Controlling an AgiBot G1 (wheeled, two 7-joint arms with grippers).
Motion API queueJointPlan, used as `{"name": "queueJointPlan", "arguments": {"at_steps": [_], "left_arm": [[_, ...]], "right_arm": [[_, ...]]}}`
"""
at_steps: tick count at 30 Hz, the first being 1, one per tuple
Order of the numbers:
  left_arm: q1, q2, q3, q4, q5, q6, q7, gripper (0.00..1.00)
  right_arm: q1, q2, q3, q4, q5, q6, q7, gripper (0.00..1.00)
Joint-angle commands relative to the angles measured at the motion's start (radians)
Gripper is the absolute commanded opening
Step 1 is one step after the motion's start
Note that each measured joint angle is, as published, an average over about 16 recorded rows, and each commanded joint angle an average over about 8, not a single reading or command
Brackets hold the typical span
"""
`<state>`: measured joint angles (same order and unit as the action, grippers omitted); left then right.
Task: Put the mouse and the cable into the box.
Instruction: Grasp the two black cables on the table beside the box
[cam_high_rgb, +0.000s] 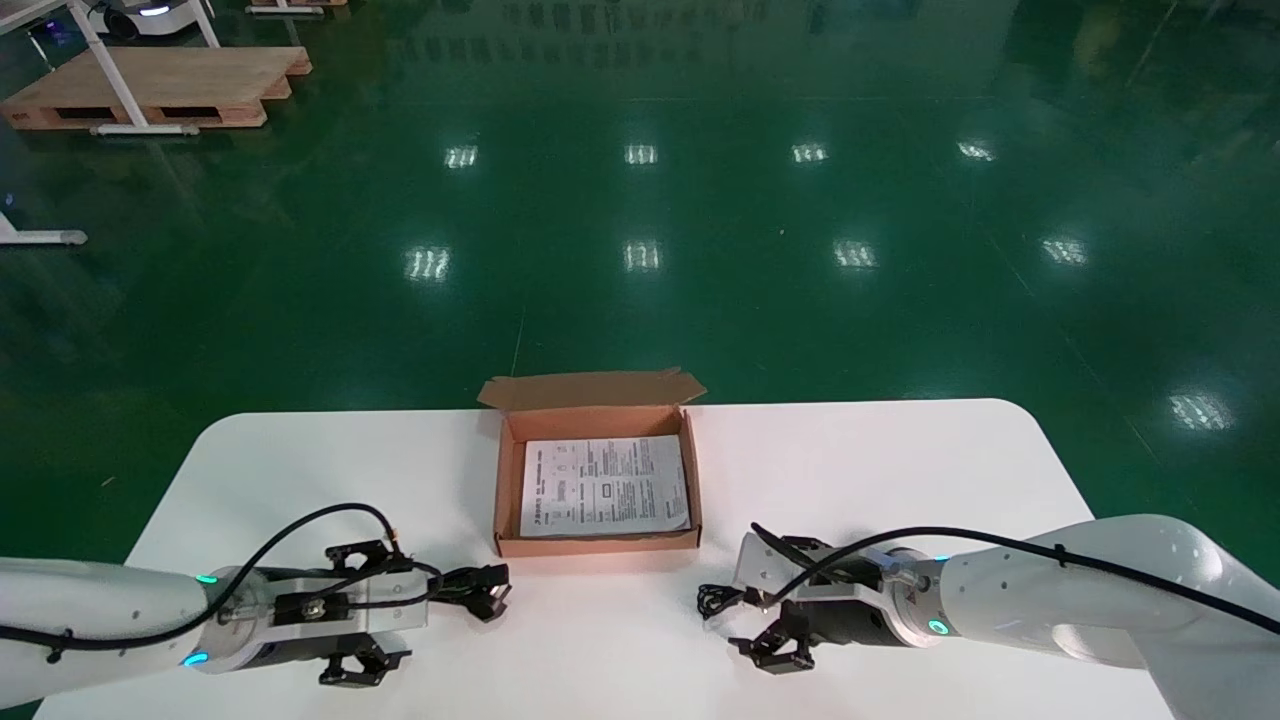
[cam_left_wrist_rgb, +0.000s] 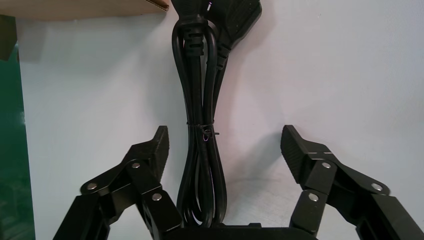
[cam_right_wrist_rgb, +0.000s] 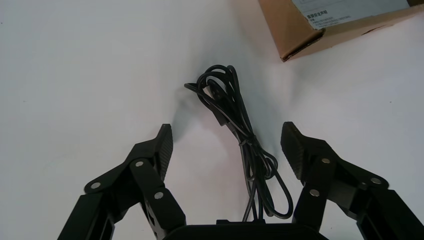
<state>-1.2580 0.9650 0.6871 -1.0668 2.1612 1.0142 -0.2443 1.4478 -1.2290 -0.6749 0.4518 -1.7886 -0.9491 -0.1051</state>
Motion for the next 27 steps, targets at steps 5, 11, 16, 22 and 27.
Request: {"name": "queueJointPlan", "arguments": {"at_steps": [5,11,16,22,27], "left_arm": [[0.000,0.000,0.000,0.000,-0.001,0.000,0.000,0.00],[0.000,0.000,0.000,0.000,-0.001,0.000,0.000,0.00],[0.000,0.000,0.000,0.000,0.000,-0.001,0.000,0.00],[0.000,0.000,0.000,0.000,0.000,-0.003,0.000,0.00],[0.000,0.000,-0.001,0.000,0.000,-0.004,0.000,0.00]], "right_arm": [[-0.001,0.001,0.000,0.004,0.000,0.000,0.001,0.00],[-0.002,0.002,0.001,0.006,0.001,0.000,0.002,0.00],[-0.002,0.002,0.001,0.007,0.001,0.000,0.002,0.00],[-0.003,0.003,0.001,0.008,0.001,0.000,0.002,0.00],[-0.003,0.003,0.001,0.009,0.001,0.000,0.003,0.00]]}}
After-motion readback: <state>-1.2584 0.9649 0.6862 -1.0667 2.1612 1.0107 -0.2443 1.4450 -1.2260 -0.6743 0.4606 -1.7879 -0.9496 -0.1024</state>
